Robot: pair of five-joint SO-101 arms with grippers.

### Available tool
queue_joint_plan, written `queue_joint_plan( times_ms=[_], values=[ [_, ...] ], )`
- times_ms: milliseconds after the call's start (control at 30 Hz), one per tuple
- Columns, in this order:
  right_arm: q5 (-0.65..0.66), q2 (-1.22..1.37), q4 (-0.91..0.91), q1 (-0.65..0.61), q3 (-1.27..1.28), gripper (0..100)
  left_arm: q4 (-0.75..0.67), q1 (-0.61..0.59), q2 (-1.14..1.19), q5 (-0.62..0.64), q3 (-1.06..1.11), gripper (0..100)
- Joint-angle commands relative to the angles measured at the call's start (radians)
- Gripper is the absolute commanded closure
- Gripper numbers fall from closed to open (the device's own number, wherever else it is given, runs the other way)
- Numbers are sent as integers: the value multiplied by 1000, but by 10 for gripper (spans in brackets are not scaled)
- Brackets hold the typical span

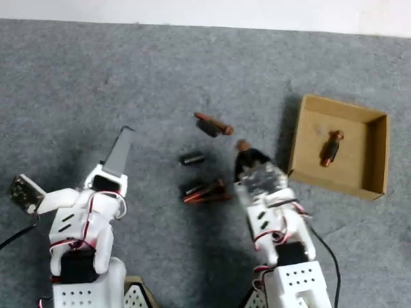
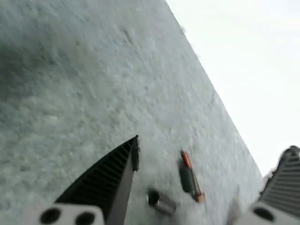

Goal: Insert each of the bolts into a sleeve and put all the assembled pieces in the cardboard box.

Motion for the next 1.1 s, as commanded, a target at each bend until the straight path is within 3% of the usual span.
queue_joint_plan(
  times_ms=[0,200,533,733,900,967,1067],
  values=[
    [-46,-15,-84,142,50,993,-135,-47,-16,8,50,586],
    [-52,79,59,262,-254,994,-244,-50,-16,8,117,586],
    [-54,941,127,452,-878,994,-242,-50,-16,6,125,586],
    [-55,1268,433,467,-1210,988,-242,-51,-16,-3,125,586],
    [-68,1371,522,463,-1320,986,-242,-45,-16,-46,128,586],
    [-120,1376,524,466,-1323,950,-241,-45,-16,-46,130,586],
    [-184,1372,527,466,-1322,805,-269,-44,-16,-49,145,586]
  ],
)
